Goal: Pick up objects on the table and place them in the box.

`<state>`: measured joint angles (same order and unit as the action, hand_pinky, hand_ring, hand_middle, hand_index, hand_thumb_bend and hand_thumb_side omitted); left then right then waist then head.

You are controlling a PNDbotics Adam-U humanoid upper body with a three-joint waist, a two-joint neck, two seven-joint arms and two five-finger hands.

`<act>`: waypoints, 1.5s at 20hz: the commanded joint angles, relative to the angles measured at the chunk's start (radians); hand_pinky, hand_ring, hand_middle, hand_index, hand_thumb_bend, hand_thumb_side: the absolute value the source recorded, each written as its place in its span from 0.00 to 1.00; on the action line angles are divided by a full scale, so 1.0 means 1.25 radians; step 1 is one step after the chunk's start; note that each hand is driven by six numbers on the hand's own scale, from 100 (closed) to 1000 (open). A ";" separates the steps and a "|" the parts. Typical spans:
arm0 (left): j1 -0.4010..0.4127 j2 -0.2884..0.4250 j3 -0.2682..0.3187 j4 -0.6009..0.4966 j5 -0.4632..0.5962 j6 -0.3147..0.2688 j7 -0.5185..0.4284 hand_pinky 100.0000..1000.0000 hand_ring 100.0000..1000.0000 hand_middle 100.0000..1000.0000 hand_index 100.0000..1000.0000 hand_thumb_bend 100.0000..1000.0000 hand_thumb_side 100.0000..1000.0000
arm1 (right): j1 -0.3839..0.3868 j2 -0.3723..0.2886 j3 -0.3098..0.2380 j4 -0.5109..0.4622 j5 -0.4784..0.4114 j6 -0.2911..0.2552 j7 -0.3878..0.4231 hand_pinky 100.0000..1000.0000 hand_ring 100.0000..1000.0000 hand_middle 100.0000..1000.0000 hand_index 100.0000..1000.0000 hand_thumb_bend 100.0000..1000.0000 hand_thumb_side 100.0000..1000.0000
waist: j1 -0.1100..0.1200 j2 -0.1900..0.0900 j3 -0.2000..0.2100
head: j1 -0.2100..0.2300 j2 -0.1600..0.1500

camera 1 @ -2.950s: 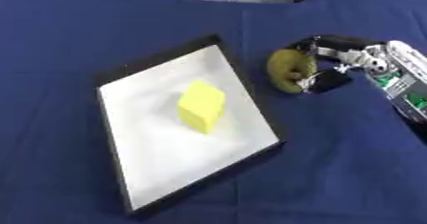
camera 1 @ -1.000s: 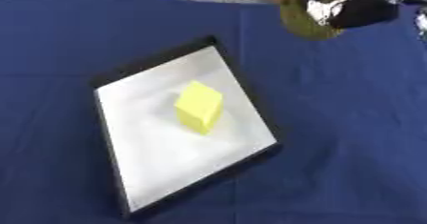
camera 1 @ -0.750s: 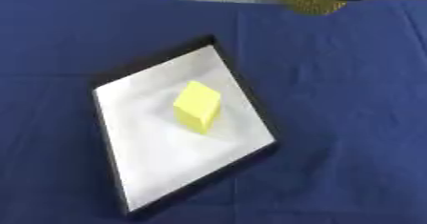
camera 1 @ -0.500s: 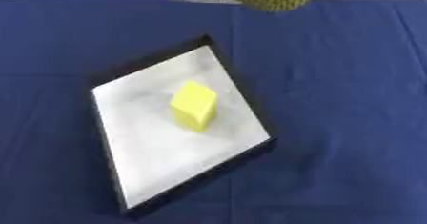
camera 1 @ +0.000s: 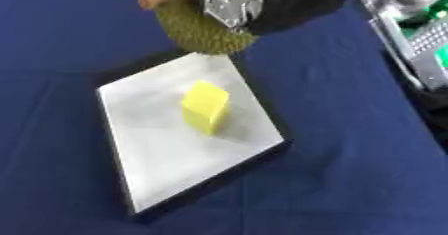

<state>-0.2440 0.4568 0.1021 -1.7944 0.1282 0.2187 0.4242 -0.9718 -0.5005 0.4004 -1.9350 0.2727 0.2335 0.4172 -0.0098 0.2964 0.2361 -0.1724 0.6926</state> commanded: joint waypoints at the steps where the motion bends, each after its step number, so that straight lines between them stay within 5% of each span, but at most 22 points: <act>1: 0.003 0.015 0.025 -0.001 0.002 -0.023 0.015 0.66 0.68 0.64 0.77 0.01 0.56 | 0.001 0.023 0.010 0.024 0.035 -0.014 -0.001 0.79 0.50 0.20 0.31 0.00 0.11 | -0.009 -0.022 0.007 | -0.010 0.000; 7: 0.036 0.062 0.069 0.028 0.006 -0.067 0.051 0.66 0.67 0.64 0.77 0.00 0.53 | 0.059 0.054 0.046 0.069 0.086 -0.034 0.012 0.78 0.48 0.20 0.31 0.00 0.11 | -0.011 -0.016 0.017 | -0.011 -0.004; 19: 0.037 0.070 0.073 0.026 -0.002 -0.063 0.060 0.66 0.67 0.64 0.76 0.00 0.54 | 0.078 0.074 0.097 0.177 0.164 -0.086 0.047 0.79 0.53 0.27 0.37 0.00 0.13 | -0.017 -0.013 0.025 | -0.008 -0.010; 22: 0.035 0.068 0.071 0.024 -0.003 -0.062 0.057 0.66 0.67 0.64 0.76 0.00 0.54 | 0.080 0.073 0.097 0.183 0.171 -0.088 0.052 0.82 0.62 0.36 0.46 0.00 0.13 | -0.017 -0.012 0.024 | -0.006 -0.011; 26: 0.035 0.066 0.068 0.024 -0.003 -0.060 0.053 0.66 0.67 0.64 0.76 0.00 0.55 | 0.082 0.068 0.094 0.180 0.195 -0.092 0.077 0.93 0.82 0.60 0.74 0.00 0.14 | -0.016 -0.013 0.021 | -0.005 -0.010; 30: 0.038 0.066 0.068 0.025 -0.003 -0.059 0.052 0.66 0.67 0.64 0.76 0.00 0.55 | 0.086 0.059 0.081 0.168 0.222 -0.093 0.102 1.00 0.92 0.71 0.85 0.00 0.14 | -0.014 -0.015 0.017 | -0.003 -0.010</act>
<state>-0.1928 0.5110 0.1815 -1.7460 0.1296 0.1447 0.4909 -0.8522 -0.4105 0.5182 -1.7023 0.5375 0.1181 0.5363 -0.0222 0.2968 0.2579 -0.1778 0.6903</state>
